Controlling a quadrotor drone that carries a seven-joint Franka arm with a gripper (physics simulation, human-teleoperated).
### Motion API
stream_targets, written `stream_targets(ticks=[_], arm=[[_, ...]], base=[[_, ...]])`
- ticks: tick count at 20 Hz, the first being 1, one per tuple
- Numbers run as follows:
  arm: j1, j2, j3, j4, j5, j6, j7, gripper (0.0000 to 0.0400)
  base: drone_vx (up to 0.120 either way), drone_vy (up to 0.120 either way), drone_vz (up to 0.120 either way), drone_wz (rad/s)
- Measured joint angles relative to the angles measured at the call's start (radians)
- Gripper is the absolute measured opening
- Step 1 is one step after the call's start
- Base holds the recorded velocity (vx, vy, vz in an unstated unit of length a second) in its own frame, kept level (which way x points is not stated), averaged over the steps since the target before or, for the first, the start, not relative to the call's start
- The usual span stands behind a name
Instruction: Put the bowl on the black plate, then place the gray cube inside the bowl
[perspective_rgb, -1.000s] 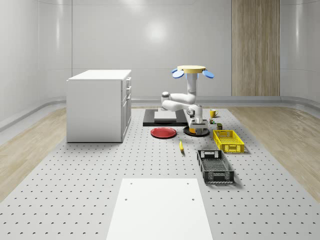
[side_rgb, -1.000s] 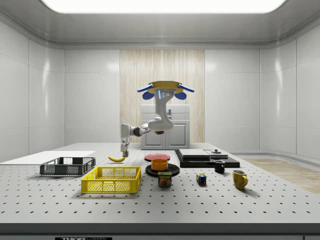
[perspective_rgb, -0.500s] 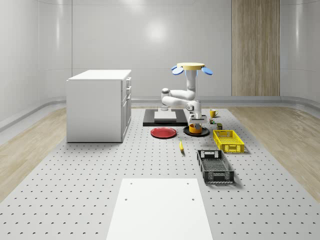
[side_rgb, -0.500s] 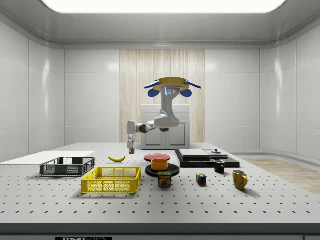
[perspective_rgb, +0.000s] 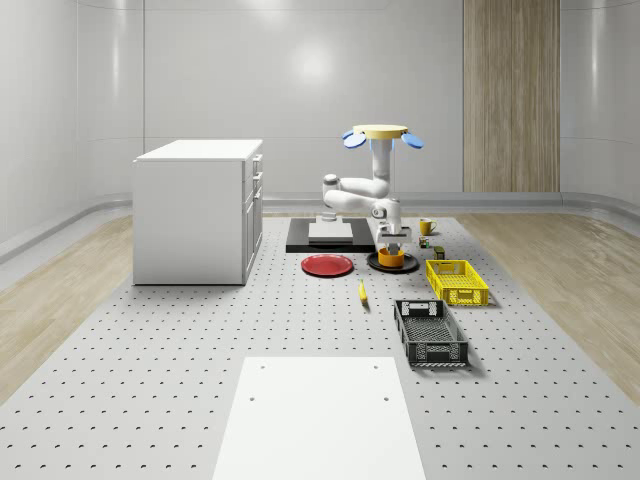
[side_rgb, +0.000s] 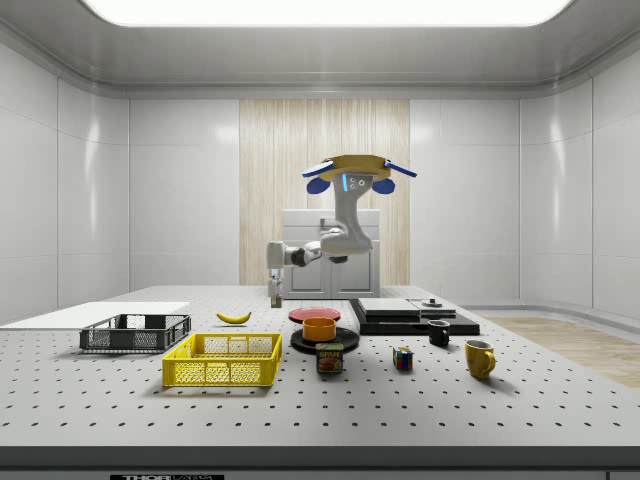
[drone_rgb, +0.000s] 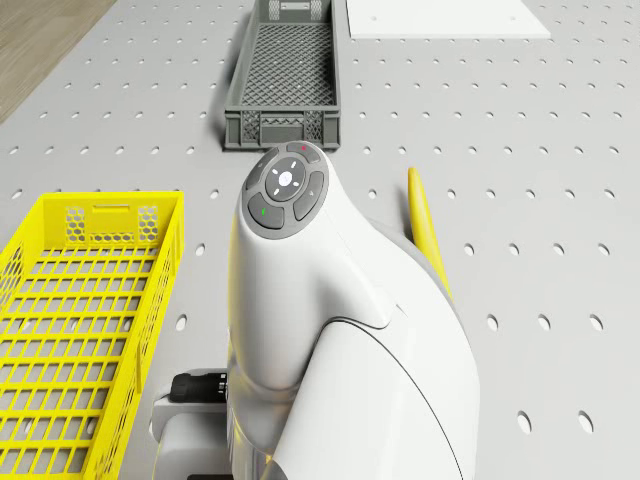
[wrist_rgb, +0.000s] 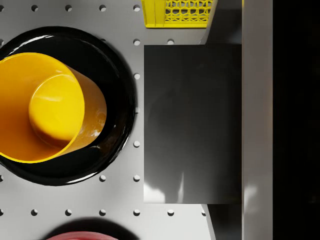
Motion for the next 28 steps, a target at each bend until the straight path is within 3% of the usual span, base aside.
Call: stream_targets(ticks=[3,17,22,28], arm=[[0.000,-0.001,0.000,0.000,0.001,0.001,0.000,0.0251],[-0.001,-0.006,0.000,0.000,0.003,0.006,0.001,0.0251],[-0.002,-0.008,0.000,0.000,0.003,0.007,0.001,0.0251],[-0.002,-0.009,0.000,0.000,0.004,0.009,0.001,0.0251]], base=[[-0.120,0.000,-0.093,0.000],[-0.120,0.009,0.000,0.000],[-0.120,0.000,-0.112,0.000],[-0.120,0.000,0.000,0.000]])
